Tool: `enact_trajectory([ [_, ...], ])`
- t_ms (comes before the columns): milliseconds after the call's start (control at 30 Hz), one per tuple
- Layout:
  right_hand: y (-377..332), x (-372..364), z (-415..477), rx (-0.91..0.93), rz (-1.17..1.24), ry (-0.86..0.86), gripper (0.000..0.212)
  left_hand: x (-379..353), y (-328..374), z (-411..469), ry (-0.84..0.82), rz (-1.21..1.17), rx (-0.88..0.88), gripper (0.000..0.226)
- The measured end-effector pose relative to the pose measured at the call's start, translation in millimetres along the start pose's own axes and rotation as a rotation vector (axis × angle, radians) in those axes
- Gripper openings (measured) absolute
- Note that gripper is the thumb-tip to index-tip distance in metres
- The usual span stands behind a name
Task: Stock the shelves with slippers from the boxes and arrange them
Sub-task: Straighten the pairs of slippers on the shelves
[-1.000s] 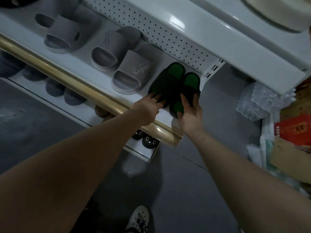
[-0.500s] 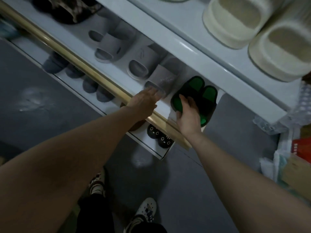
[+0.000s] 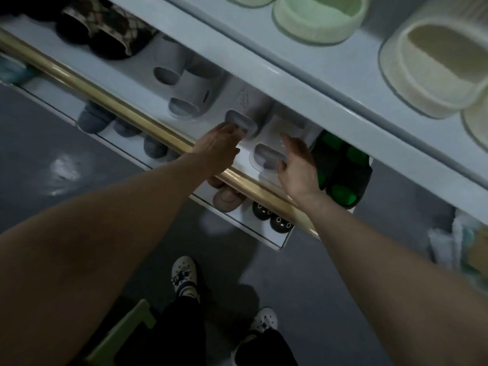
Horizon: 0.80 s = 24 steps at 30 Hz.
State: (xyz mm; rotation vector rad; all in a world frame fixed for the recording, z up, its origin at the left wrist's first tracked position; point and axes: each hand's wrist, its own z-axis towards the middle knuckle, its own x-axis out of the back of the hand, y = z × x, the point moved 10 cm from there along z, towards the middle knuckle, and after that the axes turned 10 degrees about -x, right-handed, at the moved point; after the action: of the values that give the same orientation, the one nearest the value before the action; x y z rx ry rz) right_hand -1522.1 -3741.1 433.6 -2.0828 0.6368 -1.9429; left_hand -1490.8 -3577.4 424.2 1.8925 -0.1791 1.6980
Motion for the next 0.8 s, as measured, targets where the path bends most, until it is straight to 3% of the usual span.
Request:
enact_trajectory([
  [200, 7.4, -13.0, 18.9, -0.091, 0.016, -0.010, 0.064, 11.0, -12.1, 21.7, 0.001, -0.019, -0.025, 0.057],
  [433, 4.3, -9.4, 26.6, -0.049, 0.039, -0.009, 0.065, 18.1, -13.5, 30.3, 0.003, -0.003, -0.053, 0.057],
  [633, 10.0, -4.5, 36.1, -0.141, -0.023, 0.009, 0.060, 10.5, -19.5, 53.1, -0.009, -0.055, -0.231, 0.058],
  [800, 8.8, -7.9, 34.1, -0.303, 0.035, 0.140, 0.059, 5.5, -46.0, 71.0, 0.002, -0.056, -0.400, 0.056],
])
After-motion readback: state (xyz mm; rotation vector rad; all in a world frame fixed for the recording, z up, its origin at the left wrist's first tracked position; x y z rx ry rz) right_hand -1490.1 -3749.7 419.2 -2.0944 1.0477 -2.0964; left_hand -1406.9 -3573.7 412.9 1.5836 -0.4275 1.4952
